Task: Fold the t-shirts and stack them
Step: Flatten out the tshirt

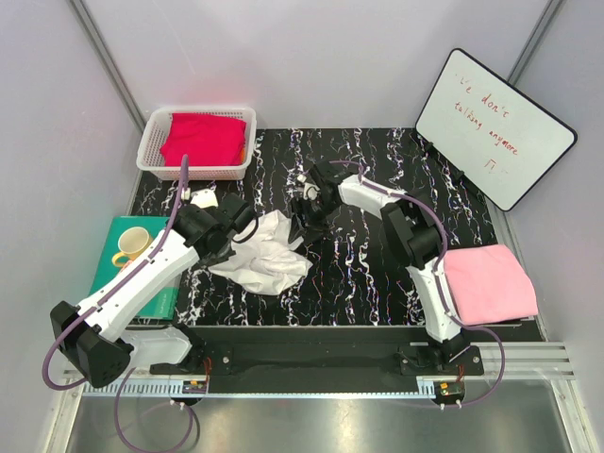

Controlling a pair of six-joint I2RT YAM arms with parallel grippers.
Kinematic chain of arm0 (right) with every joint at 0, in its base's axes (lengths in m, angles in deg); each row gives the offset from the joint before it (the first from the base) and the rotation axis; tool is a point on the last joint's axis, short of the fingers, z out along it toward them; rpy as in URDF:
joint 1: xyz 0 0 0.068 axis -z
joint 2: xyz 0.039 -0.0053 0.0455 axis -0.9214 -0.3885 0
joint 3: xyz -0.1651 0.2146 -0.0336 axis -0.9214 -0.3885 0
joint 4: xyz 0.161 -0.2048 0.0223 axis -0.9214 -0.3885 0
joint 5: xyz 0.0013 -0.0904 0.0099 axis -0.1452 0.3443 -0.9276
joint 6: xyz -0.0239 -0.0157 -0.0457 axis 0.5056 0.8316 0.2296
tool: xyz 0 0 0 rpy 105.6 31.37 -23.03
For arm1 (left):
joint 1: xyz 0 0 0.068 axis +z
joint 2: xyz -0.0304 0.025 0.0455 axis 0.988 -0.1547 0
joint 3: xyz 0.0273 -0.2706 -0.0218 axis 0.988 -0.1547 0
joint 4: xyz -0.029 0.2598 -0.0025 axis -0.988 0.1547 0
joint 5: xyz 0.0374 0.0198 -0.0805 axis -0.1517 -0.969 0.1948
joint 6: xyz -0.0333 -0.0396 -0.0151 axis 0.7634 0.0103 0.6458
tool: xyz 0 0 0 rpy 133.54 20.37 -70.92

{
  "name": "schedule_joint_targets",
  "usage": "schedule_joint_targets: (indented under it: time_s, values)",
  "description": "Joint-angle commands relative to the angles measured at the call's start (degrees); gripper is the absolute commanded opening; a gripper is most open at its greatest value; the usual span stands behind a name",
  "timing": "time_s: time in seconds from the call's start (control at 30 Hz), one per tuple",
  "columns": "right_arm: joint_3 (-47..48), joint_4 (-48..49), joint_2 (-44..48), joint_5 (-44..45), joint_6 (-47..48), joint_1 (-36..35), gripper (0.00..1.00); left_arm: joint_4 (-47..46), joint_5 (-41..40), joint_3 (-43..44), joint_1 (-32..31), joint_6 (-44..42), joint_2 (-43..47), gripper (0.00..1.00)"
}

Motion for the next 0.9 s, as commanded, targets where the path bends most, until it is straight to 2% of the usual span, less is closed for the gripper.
schedule_joint_targets:
  time_s: [0.0,0.03,0.13,0.17,0.23,0.27,0.33,0.5,0.73,0.87]
  values:
    - [4.1,0.1,-5.8,0.9,-1.2,-1.6,0.59,4.0,0.3,0.6,-0.1,-0.7,0.0,0.00]
    - [6.4,-0.3,-6.7,1.1,-1.4,-1.9,0.50,3.9,0.2,1.0,-0.1,-1.0,0.0,0.00]
    - [11.2,-2.8,-10.0,3.1,-1.7,-2.7,0.42,3.9,0.1,2.3,-0.1,-1.9,0.6,0.00]
    - [12.4,-3.3,-11.4,4.3,-1.8,-2.9,0.33,3.9,0.1,2.5,-0.1,-2.1,0.7,0.00]
    - [15.1,-4.3,-12.9,5.4,-2.0,-3.0,0.23,3.9,-0.2,3.3,-0.1,-2.7,1.2,0.00]
    - [15.9,-4.4,-13.3,6.6,-2.0,-3.0,0.10,3.9,-0.2,3.5,-0.1,-3.0,1.4,0.00]
    - [17.8,-4.6,-13.5,7.9,-2.0,-3.0,0.00,3.9,-0.3,4.2,-0.1,-3.5,1.6,0.00]
    - [20.7,-4.8,-11.6,12.4,-0.6,-3.0,0.00,3.9,-0.7,5.6,-0.1,-5.0,1.8,0.00]
    - [20.4,-4.9,2.5,26.2,2.7,0.3,0.00,-0.2,-1.6,9.0,-0.1,-10.8,-0.6,0.00]
    - [24.7,-5.1,9.0,29.9,3.1,4.7,0.00,-2.7,-3.5,15.9,-0.1,-14.1,-3.3,0.00]
